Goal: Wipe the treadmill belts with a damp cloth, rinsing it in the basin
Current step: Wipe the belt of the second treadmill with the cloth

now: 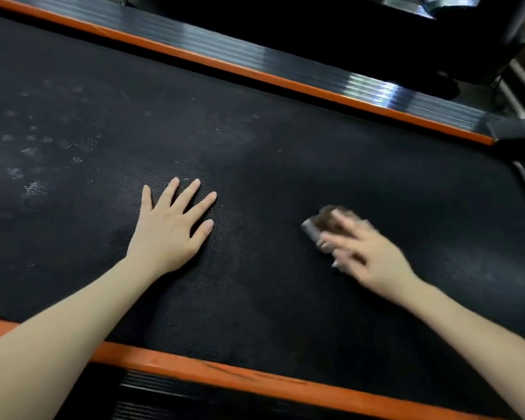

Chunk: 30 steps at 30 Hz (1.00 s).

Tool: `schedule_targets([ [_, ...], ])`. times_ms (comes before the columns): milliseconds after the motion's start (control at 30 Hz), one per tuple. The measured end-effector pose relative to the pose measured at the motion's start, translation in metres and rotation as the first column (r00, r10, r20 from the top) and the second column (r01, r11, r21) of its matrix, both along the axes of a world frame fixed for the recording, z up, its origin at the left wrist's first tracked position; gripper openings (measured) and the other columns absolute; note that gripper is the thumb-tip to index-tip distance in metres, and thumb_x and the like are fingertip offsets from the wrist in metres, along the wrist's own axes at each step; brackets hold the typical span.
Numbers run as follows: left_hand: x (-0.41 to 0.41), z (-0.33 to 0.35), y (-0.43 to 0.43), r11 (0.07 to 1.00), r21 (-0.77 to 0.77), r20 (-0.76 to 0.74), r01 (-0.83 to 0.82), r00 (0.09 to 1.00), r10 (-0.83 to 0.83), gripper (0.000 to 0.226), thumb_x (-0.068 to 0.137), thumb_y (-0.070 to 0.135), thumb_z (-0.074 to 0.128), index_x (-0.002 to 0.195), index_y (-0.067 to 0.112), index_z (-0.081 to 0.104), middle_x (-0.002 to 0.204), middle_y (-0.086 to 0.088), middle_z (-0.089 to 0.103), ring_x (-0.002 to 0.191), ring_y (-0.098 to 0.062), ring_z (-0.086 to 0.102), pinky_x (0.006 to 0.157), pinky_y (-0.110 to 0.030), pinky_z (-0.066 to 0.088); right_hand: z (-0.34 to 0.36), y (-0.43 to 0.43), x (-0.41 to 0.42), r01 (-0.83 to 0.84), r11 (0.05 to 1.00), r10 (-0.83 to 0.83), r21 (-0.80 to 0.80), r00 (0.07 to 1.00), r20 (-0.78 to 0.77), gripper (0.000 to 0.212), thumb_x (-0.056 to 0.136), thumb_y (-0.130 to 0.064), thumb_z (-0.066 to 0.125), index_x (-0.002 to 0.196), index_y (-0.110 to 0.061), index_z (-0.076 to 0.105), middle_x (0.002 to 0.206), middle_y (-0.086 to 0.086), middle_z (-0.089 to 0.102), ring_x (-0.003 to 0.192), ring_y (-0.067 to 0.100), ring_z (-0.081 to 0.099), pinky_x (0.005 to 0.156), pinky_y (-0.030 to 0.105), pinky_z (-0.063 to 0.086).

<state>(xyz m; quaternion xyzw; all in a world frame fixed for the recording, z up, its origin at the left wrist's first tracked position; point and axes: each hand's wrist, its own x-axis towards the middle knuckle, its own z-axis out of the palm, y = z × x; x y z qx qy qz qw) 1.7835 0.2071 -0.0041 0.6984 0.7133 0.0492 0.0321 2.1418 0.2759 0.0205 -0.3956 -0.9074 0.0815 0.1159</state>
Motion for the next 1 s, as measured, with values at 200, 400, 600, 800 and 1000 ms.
schedule_targets([
  [200, 0.001, -0.002, 0.002, 1.0, 0.016, -0.041, -0.016, 0.999, 0.017, 0.072, 0.083, 0.063, 0.002, 0.147, 0.04, 0.026, 0.157, 0.002, 0.024, 0.145, -0.029, 0.015, 0.112, -0.061, 0.008, -0.006, -0.015, -0.018, 0.355, 0.934, -0.355, 0.025, 0.935, -0.028, 0.04, 0.089, -0.036, 0.043, 0.121, -0.026, 0.064, 0.143, 0.014, 0.045, 0.129, 0.046, 0.041, 0.107, 0.053, 0.035],
  [400, -0.003, -0.001, 0.0, 1.0, 0.0, -0.045, -0.017, 0.999, 0.017, 0.066, 0.089, 0.068, 0.001, 0.148, 0.043, 0.016, 0.159, 0.007, 0.013, 0.147, -0.023, 0.007, 0.114, -0.055, 0.003, -0.004, -0.081, -0.047, -0.174, 0.985, 0.174, -0.024, 0.985, 0.02, 0.039, 0.091, -0.039, 0.042, 0.123, -0.031, 0.062, 0.148, 0.002, 0.039, 0.137, 0.034, 0.033, 0.11, 0.043, 0.025],
  [600, -0.004, 0.001, 0.0, 1.0, -0.01, -0.066, -0.013, 0.998, 0.012, 0.056, 0.094, 0.058, 0.018, 0.148, 0.043, 0.016, 0.159, 0.007, 0.012, 0.147, -0.022, 0.007, 0.115, -0.054, 0.005, 0.001, -0.057, 0.044, 0.245, 0.969, -0.245, -0.036, 0.97, -0.004, 0.044, 0.089, -0.042, 0.042, 0.128, -0.028, 0.056, 0.149, 0.003, 0.034, 0.139, 0.031, 0.032, 0.111, 0.035, 0.029],
  [800, 0.004, 0.018, -0.008, 0.996, -0.004, 0.006, -0.085, 0.996, 0.085, 0.05, 0.098, 0.049, 0.025, 0.147, 0.038, 0.026, 0.158, 0.002, 0.021, 0.146, -0.026, 0.011, 0.115, -0.054, 0.006, -0.01, -0.061, -0.071, -0.252, 0.968, 0.252, -0.015, 0.968, -0.019, 0.041, 0.089, -0.039, 0.044, 0.121, -0.023, 0.065, 0.143, 0.013, 0.044, 0.131, 0.046, 0.037, 0.108, 0.048, 0.031],
  [1000, -0.013, 0.039, -0.043, 0.979, -0.07, 0.019, -0.191, 0.981, 0.193, 0.049, 0.099, 0.049, 0.025, 0.148, 0.04, 0.021, 0.158, 0.003, 0.019, 0.146, -0.027, 0.009, 0.115, -0.053, 0.006, -0.005, -0.08, -0.133, -0.551, 0.828, 0.553, -0.102, 0.833, -0.01, 0.036, 0.094, -0.032, 0.047, 0.126, -0.023, 0.061, 0.15, 0.009, 0.033, 0.142, 0.035, 0.02, 0.116, 0.036, 0.015],
])
